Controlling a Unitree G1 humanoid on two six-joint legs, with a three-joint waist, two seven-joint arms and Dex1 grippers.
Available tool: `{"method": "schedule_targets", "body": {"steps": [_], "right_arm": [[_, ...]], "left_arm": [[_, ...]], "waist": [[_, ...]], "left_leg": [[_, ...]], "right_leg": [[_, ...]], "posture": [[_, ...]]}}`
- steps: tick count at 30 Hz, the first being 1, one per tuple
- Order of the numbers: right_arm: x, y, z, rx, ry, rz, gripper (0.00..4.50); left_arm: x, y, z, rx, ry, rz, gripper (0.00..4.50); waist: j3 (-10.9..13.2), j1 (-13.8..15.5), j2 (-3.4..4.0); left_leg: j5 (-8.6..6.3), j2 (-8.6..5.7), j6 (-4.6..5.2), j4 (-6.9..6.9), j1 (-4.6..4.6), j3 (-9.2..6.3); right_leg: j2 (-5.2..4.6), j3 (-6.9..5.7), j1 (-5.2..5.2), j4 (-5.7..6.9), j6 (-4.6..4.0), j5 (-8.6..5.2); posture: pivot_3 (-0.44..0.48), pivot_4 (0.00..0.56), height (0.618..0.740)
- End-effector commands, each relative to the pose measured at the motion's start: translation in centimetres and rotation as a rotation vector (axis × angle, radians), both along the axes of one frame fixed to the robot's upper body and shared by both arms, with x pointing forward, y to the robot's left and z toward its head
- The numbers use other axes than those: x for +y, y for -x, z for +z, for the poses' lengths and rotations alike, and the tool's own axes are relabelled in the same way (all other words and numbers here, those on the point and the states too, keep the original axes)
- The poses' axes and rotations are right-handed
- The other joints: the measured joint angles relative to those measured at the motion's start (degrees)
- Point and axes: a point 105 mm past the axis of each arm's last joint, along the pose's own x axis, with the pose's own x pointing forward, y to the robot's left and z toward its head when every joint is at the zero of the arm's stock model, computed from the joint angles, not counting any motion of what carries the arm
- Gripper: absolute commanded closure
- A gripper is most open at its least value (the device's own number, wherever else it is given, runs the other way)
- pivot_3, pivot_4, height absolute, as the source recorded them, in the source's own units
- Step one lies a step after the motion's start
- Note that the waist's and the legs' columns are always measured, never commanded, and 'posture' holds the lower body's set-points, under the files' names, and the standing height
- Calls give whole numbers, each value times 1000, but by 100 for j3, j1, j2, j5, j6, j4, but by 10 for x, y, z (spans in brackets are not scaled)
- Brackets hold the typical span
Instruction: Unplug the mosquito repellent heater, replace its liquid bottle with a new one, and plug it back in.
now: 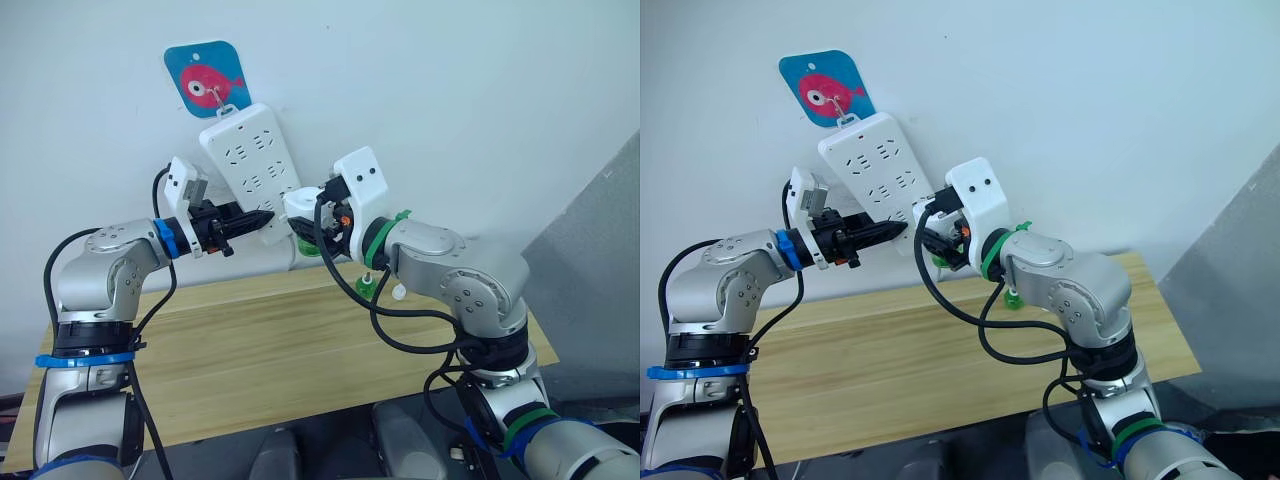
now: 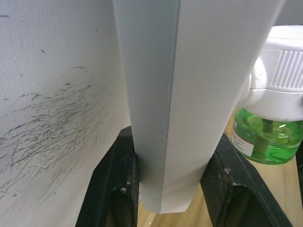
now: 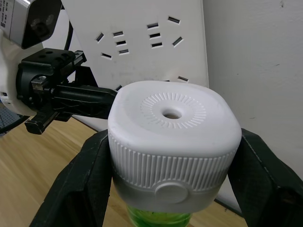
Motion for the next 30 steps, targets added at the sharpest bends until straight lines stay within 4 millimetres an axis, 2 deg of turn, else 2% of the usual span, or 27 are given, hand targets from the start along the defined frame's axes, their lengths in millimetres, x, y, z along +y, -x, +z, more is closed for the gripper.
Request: {"method": "schedule_targets", "body": {"steps": [1, 19, 30], "right_arm": [[2, 2, 14, -67, -25, -1, 1473], [21, 5, 17, -137, 55, 70, 1473], [29, -7, 20, -134, 45, 54, 1473]], "left_arm": [[-16, 6, 6, -39, -22, -71, 3184], [-23, 17, 3, -22, -47, -156, 3184], [-28, 21, 2, -16, -41, -184, 3184]], "waist": [[0, 0, 0], [0, -39, 0], [-1, -73, 0]], "left_leg": [[0, 0, 0, 0, 0, 0], [0, 1, 0, -2, 1, 2], [0, 1, 0, -3, 3, 3]], "right_leg": [[0, 0, 0, 0, 0, 0], [0, 2, -1, 0, 0, 0], [0, 3, -2, 2, 0, 0]], "posture": [[-241, 175, 740], [-249, 169, 740], [-251, 163, 740]]}}
